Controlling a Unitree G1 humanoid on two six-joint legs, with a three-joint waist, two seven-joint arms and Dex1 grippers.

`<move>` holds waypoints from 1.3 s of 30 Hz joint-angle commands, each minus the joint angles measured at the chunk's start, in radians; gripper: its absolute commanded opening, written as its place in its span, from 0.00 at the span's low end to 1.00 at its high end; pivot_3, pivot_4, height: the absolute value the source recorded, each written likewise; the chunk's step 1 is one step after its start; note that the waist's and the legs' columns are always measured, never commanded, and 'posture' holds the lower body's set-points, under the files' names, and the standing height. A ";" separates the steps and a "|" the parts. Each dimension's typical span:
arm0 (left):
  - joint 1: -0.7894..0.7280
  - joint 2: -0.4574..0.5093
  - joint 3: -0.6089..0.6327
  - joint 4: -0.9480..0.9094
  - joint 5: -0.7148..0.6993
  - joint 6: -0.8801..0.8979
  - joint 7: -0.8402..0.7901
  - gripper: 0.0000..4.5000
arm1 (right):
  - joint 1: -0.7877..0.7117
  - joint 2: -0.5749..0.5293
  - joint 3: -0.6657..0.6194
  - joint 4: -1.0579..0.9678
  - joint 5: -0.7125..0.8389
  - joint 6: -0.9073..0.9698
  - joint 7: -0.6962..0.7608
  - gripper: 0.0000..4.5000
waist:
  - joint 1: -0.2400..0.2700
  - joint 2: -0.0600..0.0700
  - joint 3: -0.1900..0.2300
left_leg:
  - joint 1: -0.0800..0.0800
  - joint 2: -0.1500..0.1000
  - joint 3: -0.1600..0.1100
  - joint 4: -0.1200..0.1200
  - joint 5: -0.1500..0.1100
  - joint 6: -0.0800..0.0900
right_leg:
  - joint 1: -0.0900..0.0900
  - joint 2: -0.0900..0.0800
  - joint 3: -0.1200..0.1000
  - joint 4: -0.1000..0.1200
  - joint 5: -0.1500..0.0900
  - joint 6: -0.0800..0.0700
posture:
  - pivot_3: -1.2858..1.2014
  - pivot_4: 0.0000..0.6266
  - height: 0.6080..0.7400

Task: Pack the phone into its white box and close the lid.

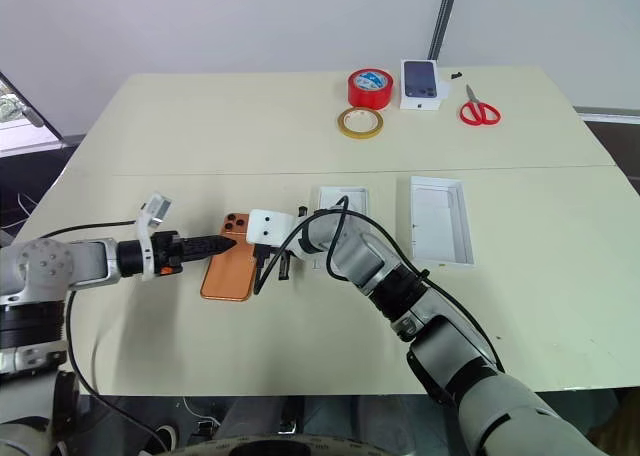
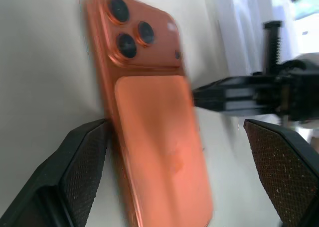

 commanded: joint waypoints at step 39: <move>-0.008 -0.053 0.251 0.217 -0.101 0.017 0.019 0.02 | -0.038 0.051 -0.143 -0.002 0.077 -0.059 -0.087 0.00 | -0.029 -0.008 0.005 | -0.002 0.000 0.000 -0.005 0.001 -0.002 | -0.005 0.000 0.000 -0.001 0.000 0.000 | 0.52 0.24 1.00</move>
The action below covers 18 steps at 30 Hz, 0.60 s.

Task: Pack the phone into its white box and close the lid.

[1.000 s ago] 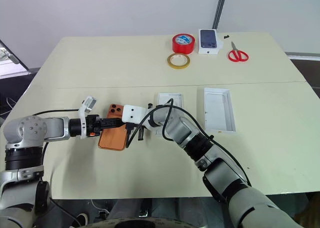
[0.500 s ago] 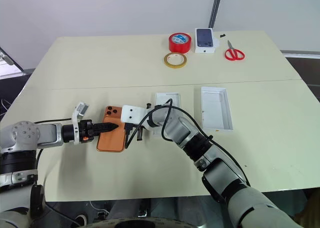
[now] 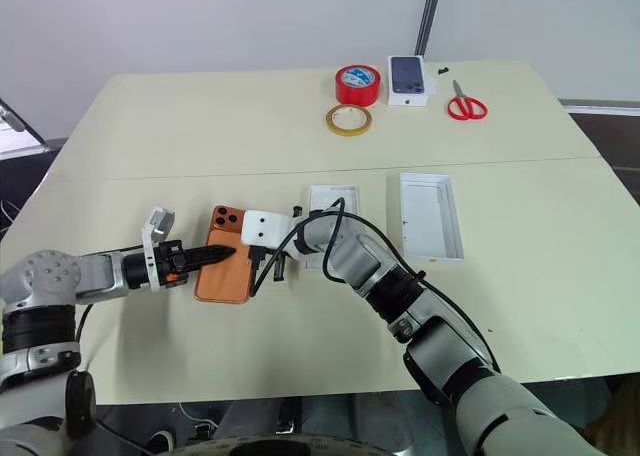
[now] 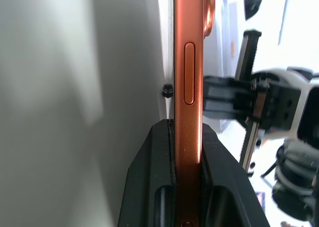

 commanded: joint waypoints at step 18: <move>-0.009 -0.149 0.174 -0.161 -0.163 0.065 0.131 0.00 | 0.334 -0.476 -0.302 -0.549 0.419 -0.011 0.367 0.88 | 0.026 -0.005 0.004 | -0.019 0.000 0.000 -0.002 0.000 0.000 | -0.016 0.000 0.000 -0.007 0.000 0.001 | 0.52 0.24 1.00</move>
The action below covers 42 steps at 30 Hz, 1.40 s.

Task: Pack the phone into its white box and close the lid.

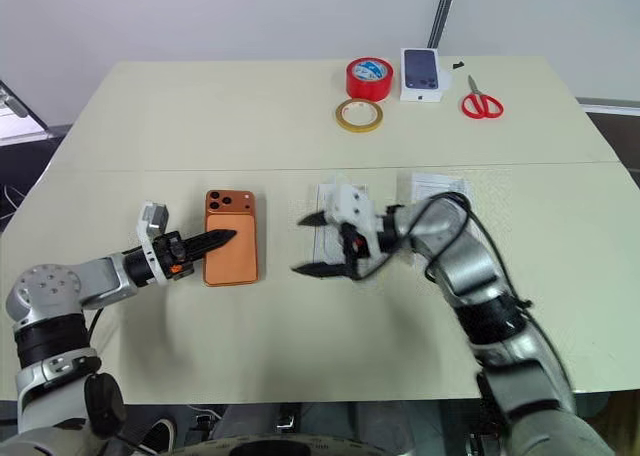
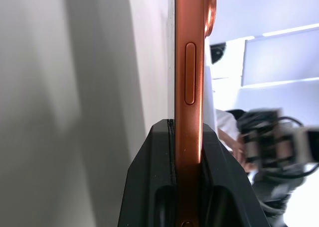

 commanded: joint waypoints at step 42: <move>-0.277 -0.145 0.091 0.021 -0.136 0.008 0.237 0.00 | 0.019 0.092 0.171 0.015 -0.268 -0.124 -0.246 0.01 | 0.002 -0.007 0.004 | 0.002 0.001 0.000 0.007 0.006 -0.009 | 0.001 0.001 0.000 0.009 0.000 0.000 | 0.52 0.24 1.00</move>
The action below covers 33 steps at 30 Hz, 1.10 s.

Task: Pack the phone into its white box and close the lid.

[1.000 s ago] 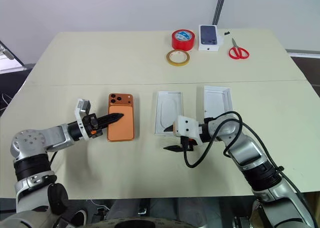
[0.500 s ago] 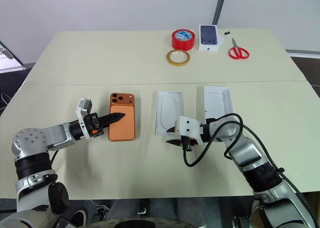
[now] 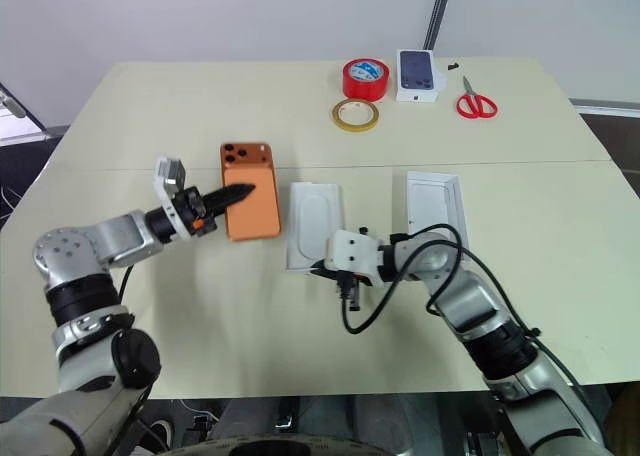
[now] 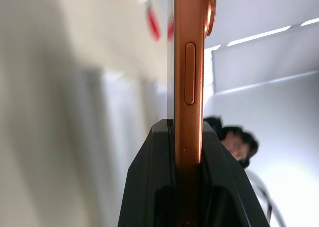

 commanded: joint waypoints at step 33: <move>0.045 -0.045 -0.350 0.083 0.133 -0.247 -0.139 0.30 | 0.034 -0.135 -0.289 0.065 0.157 -0.061 -0.044 0.77 | 0.002 0.000 0.000 | 0.000 0.000 0.000 0.002 0.000 0.000 | 0.001 0.001 0.000 0.000 0.000 0.000 | 0.52 0.24 1.00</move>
